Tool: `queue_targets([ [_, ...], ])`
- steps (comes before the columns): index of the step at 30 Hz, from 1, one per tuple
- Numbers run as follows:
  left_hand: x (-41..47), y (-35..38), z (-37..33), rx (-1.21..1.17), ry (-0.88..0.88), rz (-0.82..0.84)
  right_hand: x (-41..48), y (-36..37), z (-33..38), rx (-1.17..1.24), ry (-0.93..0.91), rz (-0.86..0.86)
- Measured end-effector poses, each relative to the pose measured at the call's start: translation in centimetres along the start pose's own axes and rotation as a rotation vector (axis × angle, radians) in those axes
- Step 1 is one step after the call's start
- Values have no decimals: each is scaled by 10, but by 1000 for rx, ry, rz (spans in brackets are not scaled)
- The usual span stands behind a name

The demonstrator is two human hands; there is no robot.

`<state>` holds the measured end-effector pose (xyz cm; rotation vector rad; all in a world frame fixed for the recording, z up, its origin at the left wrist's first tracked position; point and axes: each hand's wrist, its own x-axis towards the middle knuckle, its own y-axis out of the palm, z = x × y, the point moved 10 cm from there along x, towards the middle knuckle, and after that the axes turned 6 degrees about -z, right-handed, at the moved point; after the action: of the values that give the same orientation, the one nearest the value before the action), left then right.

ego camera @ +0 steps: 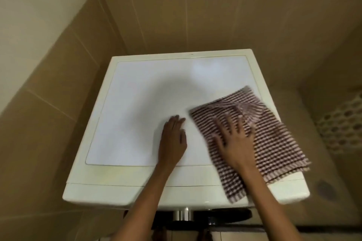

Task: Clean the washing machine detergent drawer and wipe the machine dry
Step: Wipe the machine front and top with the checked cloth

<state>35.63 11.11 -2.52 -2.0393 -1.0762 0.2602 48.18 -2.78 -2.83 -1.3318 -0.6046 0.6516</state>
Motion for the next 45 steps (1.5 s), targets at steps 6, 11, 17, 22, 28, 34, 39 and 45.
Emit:
queue_targets([
  [6,1,0,-5,78,58,-14,-37,-6,11,125,-311,-10],
  [11,-2,-1,-11,119,23,-32,-9,-15,-101,12,64,-61],
  [17,-1,4,-9,130,13,-17,5,-2,-26,10,66,-57],
  [22,3,0,-6,64,15,-31,-17,10,70,152,-290,-27],
  [28,11,0,-50,-39,63,-114,42,-7,-62,81,49,-138],
  [34,29,39,-94,-73,107,-1,52,-11,-58,231,108,-144],
  [39,35,87,-106,8,49,242,78,-23,-22,1320,88,-21],
  [45,75,83,-85,455,-85,67,105,-31,-26,433,-202,-252],
])
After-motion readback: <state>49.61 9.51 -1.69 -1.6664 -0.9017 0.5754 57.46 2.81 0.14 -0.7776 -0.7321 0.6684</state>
